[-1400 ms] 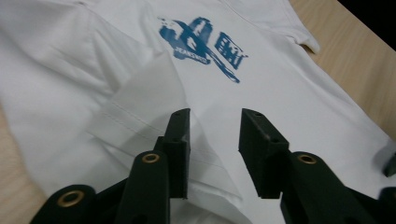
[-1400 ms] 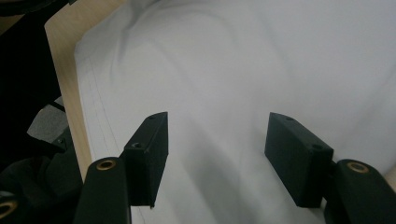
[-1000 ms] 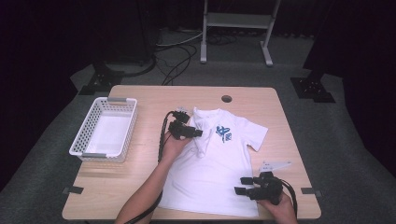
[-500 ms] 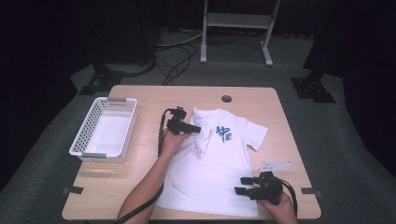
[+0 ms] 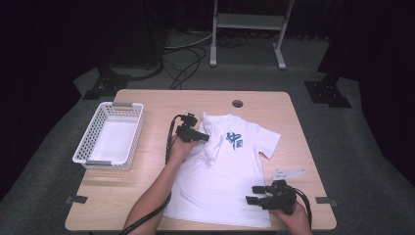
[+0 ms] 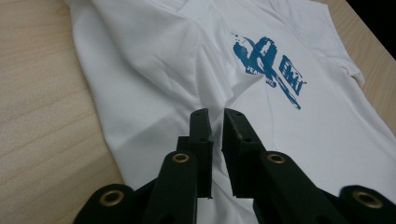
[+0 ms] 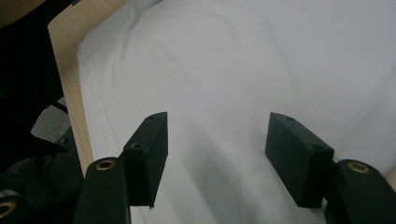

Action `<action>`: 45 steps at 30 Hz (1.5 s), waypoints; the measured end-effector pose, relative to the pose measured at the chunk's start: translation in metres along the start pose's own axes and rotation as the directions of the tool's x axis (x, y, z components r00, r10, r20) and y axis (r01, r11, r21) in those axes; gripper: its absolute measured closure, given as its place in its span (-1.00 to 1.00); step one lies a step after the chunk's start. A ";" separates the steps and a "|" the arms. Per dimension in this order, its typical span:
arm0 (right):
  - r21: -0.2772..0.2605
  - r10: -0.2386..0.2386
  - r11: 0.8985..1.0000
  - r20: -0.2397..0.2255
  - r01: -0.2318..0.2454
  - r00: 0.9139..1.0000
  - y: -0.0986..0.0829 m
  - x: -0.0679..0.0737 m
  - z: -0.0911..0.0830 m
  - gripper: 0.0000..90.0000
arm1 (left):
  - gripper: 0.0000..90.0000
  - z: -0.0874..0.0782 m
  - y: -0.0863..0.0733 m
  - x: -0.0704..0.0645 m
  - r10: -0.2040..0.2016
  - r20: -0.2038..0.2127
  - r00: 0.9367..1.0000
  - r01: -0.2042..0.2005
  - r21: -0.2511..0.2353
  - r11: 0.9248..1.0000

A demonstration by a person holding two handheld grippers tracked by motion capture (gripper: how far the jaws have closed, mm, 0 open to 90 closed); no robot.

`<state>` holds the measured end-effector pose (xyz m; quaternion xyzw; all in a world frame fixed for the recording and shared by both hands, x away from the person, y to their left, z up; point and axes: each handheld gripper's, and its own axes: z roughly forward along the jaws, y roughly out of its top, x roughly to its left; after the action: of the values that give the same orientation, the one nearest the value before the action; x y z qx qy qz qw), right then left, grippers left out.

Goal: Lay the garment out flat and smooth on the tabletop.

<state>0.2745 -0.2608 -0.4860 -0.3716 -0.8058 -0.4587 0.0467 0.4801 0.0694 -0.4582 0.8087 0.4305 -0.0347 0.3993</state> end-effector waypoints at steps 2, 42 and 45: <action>0.000 0.001 1.000 0.001 -0.001 1.000 0.000 0.000 0.000 -0.13 | 0.96 -0.001 0.000 -0.001 0.015 0.006 1.000 -0.015 0.002 1.000; -0.008 0.005 1.000 0.000 -0.005 1.000 0.000 0.000 0.001 -0.15 | 0.90 -0.129 -0.011 0.072 -0.118 -0.386 0.915 0.106 -0.051 0.993; -0.004 0.007 1.000 -0.003 -0.007 1.000 0.000 0.000 0.001 -0.16 | 0.76 -0.130 -0.012 0.071 -0.104 -0.405 0.909 0.096 -0.039 0.995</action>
<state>0.2748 -0.2600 -0.4863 -0.3739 -0.8035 -0.4607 0.0486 0.4779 0.2086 -0.4056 0.7715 0.5451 0.1175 0.3064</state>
